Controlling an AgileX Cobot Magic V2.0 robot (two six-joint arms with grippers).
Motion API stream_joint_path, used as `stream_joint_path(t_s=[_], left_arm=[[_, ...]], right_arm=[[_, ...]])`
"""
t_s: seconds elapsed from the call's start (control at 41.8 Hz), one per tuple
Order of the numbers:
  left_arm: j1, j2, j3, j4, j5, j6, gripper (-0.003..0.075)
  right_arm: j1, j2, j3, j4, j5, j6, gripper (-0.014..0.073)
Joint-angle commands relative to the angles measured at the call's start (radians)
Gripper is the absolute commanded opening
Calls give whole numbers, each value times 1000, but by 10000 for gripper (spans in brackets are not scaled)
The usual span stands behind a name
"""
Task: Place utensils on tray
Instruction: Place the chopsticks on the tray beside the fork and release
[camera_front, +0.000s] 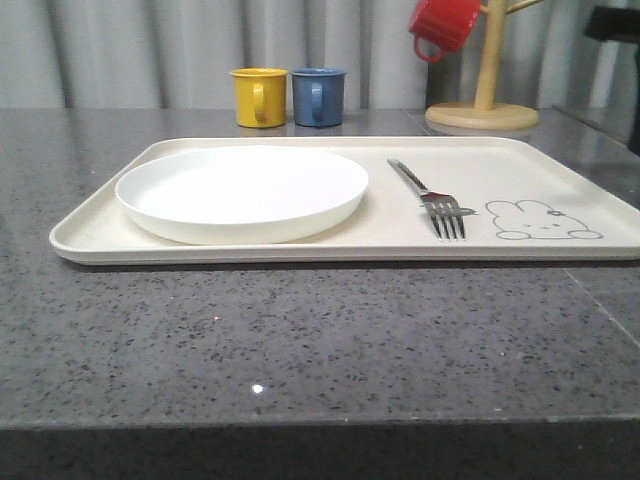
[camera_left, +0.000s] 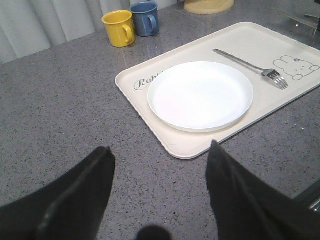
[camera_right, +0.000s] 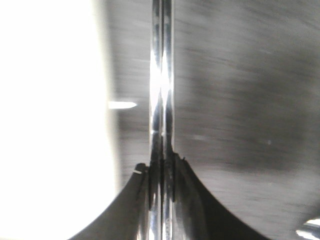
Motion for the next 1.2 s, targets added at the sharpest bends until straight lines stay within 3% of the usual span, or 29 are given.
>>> stream_joint_path(t_s=[0.0, 0.168, 0.359, 0.479, 0.622, 0.694, 0.862, 0.981, 1.173], left_arm=[[-7, 14, -25, -16, -75, -12, 409], [-7, 14, -25, -16, -75, -12, 409], [-7, 14, -25, -16, -75, -12, 409], [-7, 14, -25, -16, -75, -12, 409], [-7, 14, -25, -16, -75, -12, 409], [-7, 14, -25, -16, -75, -12, 409], [-7, 14, -25, -16, -75, -12, 409], [-7, 14, -25, -16, -75, -12, 409], [-7, 14, -25, -16, -75, -12, 409]], right_arm=[[68, -44, -52, 64, 5, -19, 51], [172, -1, -54, 76, -28, 34, 51], [189, 64, -54, 76, -71, 195, 65], [192, 84, -54, 83, -75, 219, 152], [192, 84, -54, 95, -77, 219, 329], [192, 82, -54, 90, -77, 214, 367], [192, 25, -54, 37, -84, 126, 362], [185, -62, -54, -89, -66, 93, 362], [71, -140, -53, -207, 0, 89, 362]])
